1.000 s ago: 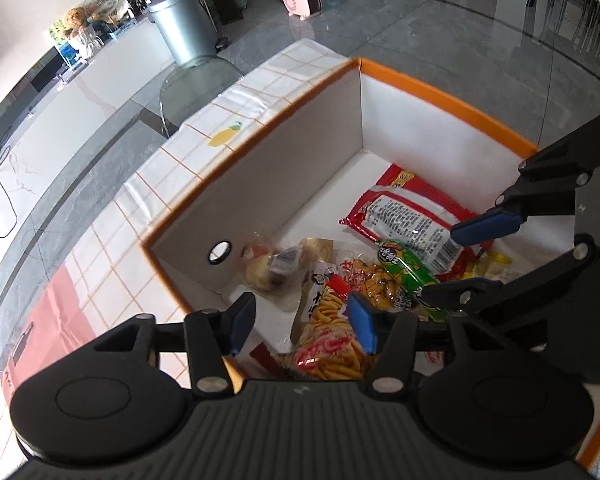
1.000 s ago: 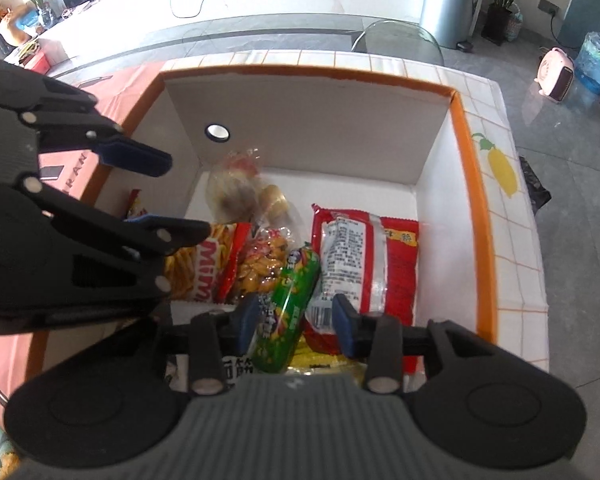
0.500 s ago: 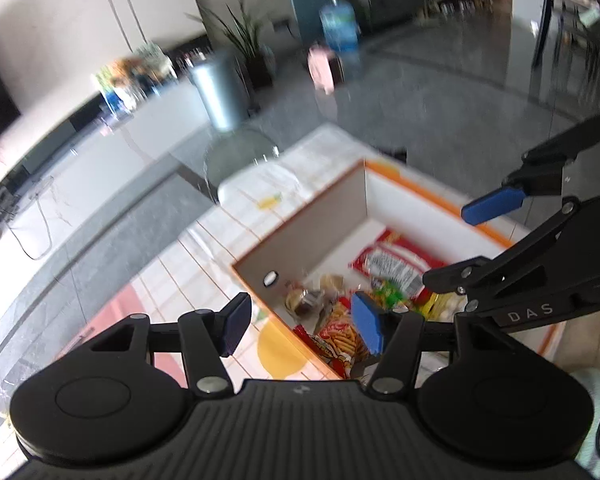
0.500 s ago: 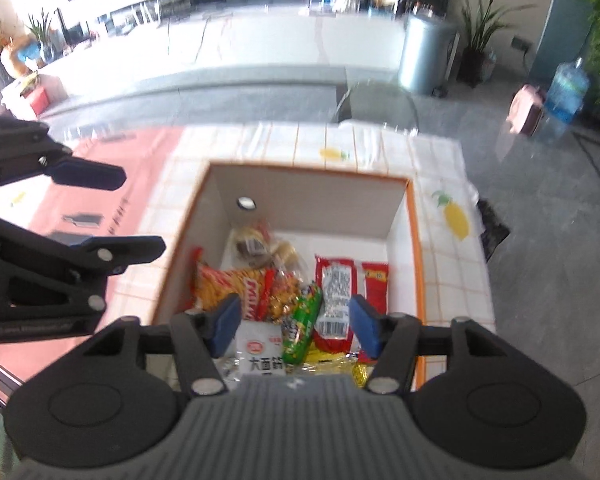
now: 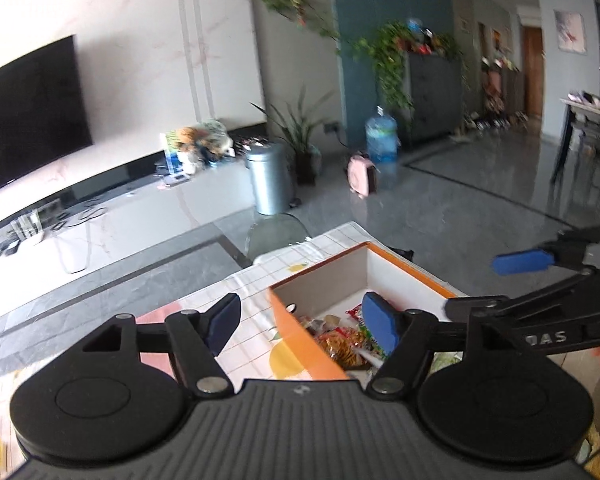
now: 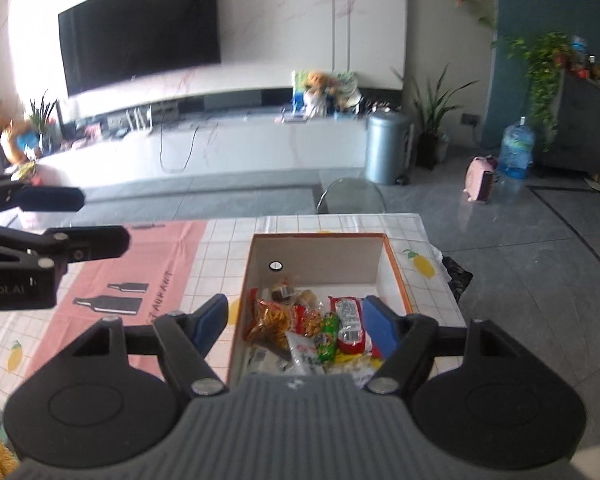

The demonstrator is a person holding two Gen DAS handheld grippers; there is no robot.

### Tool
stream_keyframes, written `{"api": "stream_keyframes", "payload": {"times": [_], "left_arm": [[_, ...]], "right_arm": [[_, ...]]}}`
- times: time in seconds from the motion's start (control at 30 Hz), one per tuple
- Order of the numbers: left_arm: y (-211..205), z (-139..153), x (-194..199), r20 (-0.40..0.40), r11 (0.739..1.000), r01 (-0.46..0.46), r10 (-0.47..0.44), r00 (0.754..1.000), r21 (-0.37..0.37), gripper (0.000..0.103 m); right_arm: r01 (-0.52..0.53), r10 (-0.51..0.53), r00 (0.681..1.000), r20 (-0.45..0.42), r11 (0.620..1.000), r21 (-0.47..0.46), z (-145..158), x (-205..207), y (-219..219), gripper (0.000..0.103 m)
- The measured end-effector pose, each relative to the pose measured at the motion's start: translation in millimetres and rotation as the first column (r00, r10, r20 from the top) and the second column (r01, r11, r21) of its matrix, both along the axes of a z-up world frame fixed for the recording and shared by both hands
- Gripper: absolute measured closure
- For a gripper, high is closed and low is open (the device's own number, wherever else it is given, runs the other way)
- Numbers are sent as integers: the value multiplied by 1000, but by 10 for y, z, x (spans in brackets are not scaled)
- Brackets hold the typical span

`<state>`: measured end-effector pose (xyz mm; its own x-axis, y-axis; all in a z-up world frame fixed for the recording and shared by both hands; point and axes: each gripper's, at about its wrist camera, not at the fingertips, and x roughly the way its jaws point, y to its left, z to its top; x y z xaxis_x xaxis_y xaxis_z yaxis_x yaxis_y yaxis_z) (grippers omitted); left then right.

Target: Organize snacks

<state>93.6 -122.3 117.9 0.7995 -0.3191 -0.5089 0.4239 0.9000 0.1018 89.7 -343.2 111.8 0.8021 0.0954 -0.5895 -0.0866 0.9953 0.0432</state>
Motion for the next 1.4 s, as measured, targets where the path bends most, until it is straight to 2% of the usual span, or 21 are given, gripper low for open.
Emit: {"api": "stream_keyframes", "payload": {"times": [0.17, 0.3, 0.47, 0.57, 0.7, 0.97, 1.4], "left_arm": [[217, -167, -309, 10, 991, -125, 126, 992, -46, 18], [338, -350, -439, -32, 976, -213, 212, 977, -48, 16], [458, -548, -494, -69, 962, -268, 265, 962, -44, 16], [538, -657, -544, -109, 956, -286, 278, 955, -68, 16], [578, -760, -546, -151, 951, -299, 285, 947, -78, 16], [560, -1019, -605, -218, 953, -295, 275, 936, -64, 16], [507, -1073, -568, -257, 955, -294, 273, 927, -45, 16]], "right_arm": [[62, -62, 996, 68, 998, 5, -118, -508, 163, 31], [114, -111, 986, 122, 993, -16, -276, -785, 336, 31], [105, -94, 984, 153, 992, -69, -478, -981, 626, 31], [93, -78, 984, 158, 991, -92, -583, -1029, 776, 31], [66, -53, 991, 123, 993, -101, -697, -1036, 908, 31], [86, -80, 995, 66, 991, -103, -889, -900, 894, 31], [105, -103, 994, 27, 992, -75, -1014, -824, 819, 31]]}}
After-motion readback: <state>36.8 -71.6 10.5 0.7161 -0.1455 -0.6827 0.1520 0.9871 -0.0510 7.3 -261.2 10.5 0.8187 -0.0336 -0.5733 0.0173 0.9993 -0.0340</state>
